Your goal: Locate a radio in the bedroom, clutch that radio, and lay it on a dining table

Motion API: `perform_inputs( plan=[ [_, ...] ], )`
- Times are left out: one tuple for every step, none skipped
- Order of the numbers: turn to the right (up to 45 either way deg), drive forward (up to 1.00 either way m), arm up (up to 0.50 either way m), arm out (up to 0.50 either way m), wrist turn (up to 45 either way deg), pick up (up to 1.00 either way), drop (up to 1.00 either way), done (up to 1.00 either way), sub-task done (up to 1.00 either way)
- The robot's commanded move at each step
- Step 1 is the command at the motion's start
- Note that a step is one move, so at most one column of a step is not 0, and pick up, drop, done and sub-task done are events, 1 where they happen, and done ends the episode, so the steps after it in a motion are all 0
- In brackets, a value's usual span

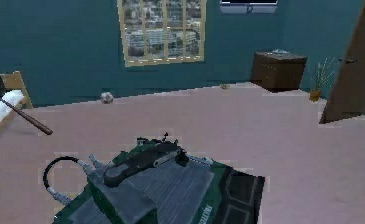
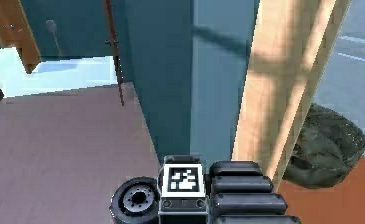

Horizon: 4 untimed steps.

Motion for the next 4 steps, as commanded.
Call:
perform_inputs(
  plan=[
    [45.0, 0.0, 0.0, 0.0, 0.0, 0.0, 0.0, 0.0, 0.0],
    [9.0, 0.0, 0.0, 0.0, 0.0, 0.0, 0.0, 0.0, 0.0],
    [0.0, 1.0, 0.0, 0.0, 0.0, 0.0, 0.0, 0.0, 0.0],
    [0.0, 1.0, 0.0, 0.0, 0.0, 0.0, 0.0, 0.0, 0.0]
  ],
)
